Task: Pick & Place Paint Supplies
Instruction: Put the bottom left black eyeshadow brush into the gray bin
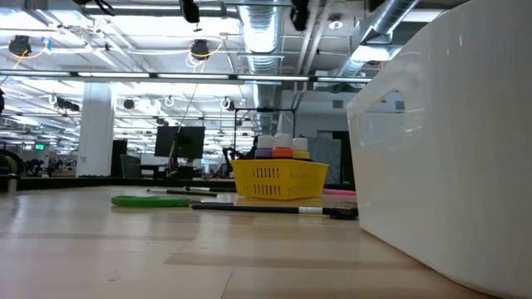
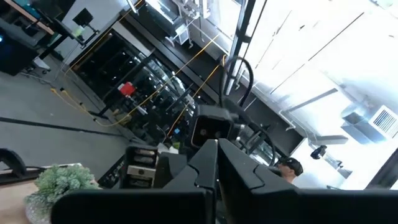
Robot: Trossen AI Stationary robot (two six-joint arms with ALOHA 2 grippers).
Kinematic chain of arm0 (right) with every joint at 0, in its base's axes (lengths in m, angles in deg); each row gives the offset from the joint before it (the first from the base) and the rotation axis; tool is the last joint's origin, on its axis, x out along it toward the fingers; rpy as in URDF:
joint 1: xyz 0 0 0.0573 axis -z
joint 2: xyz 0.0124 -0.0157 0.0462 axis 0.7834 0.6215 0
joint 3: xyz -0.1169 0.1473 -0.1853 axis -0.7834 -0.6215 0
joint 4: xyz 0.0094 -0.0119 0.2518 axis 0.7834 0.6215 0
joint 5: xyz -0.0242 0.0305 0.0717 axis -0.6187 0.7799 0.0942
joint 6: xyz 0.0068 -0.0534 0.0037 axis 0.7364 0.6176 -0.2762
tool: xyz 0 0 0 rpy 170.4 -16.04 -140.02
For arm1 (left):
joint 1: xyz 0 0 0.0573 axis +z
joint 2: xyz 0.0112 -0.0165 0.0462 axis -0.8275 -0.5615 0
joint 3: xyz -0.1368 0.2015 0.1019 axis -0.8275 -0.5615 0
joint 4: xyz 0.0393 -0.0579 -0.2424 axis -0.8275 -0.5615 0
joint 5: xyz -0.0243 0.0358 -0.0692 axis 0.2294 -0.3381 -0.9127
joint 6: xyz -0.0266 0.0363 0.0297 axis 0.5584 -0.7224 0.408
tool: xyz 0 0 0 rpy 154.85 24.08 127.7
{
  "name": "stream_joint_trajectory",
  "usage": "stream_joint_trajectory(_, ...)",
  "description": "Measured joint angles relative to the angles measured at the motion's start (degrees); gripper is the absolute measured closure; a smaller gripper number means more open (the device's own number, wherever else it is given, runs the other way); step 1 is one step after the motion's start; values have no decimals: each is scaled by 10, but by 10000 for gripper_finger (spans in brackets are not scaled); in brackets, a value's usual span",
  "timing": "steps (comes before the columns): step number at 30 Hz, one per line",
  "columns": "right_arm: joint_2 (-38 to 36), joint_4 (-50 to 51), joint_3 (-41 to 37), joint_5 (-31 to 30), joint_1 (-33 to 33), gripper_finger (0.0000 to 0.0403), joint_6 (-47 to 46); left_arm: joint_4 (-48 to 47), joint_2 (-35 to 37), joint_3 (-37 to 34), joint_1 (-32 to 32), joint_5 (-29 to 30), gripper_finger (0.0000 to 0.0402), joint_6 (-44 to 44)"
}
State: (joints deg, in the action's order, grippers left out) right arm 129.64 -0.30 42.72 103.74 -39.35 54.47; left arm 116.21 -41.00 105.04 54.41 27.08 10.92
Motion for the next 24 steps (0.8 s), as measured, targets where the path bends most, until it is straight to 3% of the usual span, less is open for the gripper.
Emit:
stream_joint_trajectory(13, 108, 31, 128, 95, 3, 223, 0, 0, 0, 0, -5, -14, 401, 0)
stream_joint_trajectory(24, 77, 35, 134, 121, 4, 223, 0, -2, 0, 0, -5, -30, 401, -10)
